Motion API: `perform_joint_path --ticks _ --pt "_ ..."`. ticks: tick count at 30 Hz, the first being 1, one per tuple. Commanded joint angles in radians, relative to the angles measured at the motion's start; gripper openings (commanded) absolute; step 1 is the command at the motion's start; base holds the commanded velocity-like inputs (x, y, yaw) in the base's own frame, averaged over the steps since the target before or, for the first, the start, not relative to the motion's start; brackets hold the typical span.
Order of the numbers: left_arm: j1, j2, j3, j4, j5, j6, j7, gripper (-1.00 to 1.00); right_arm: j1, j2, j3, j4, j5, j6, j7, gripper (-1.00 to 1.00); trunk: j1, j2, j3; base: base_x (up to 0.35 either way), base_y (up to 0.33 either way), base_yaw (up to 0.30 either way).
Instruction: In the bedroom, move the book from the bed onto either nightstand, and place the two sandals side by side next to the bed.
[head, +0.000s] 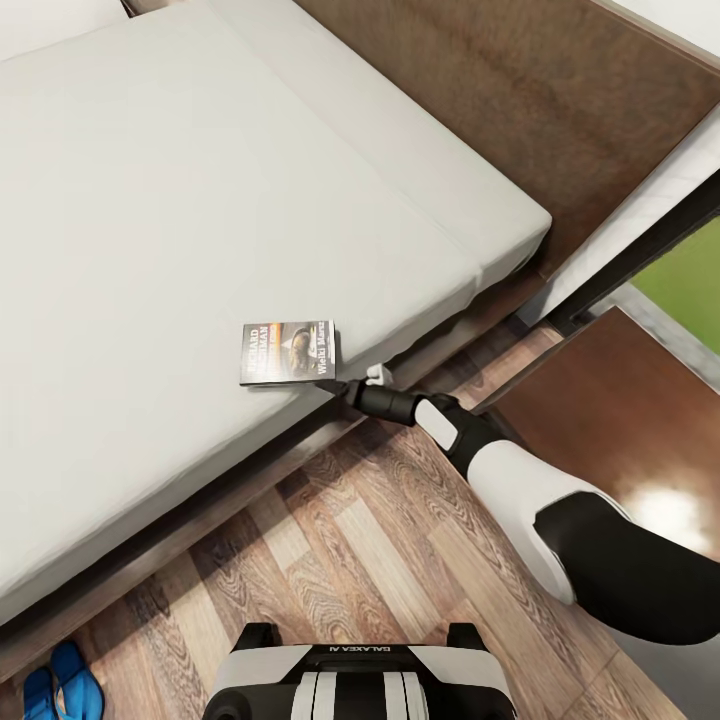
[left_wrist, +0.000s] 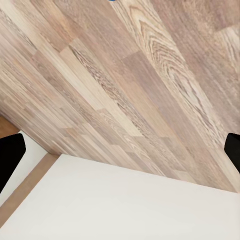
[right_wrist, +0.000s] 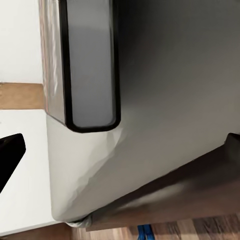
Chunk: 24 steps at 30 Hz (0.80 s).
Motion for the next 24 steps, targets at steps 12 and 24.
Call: perform_joint_path --ticks 12,24 --pt "0.000 0.000 -0.009 -0.001 0.009 -0.001 0.003 1.00 -0.007 0.006 0.004 0.000 -0.008 0.007 0.000 1.00 0.000 0.000 0.000 0.000 0.000 0.000" --pt "0.000 0.000 -0.009 -0.001 0.009 -0.001 0.003 1.00 -0.010 0.008 0.003 0.000 -0.008 0.007 -0.002 1.00 0.000 0.000 0.000 0.000 0.000 0.000"
